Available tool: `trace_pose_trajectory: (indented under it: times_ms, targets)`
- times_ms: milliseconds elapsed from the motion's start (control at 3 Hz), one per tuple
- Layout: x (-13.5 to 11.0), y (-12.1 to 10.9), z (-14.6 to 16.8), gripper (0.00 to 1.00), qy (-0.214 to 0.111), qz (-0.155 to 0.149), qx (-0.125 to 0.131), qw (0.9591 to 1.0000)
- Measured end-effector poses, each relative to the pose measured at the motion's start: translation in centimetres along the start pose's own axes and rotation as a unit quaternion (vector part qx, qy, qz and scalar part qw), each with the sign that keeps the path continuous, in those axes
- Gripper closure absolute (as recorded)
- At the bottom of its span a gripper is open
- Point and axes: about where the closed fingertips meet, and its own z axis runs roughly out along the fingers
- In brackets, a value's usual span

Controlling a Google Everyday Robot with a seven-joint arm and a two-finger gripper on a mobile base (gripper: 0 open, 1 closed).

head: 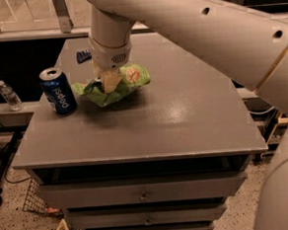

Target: Move green rice chip bag near pepsi can

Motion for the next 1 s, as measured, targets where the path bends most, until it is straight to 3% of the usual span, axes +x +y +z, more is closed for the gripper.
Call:
trace_pose_trajectory:
  times_ms: [1000]
  targets:
    - [-0.16,0.03,0.09,0.04,0.0,-0.002,0.001,1.0]
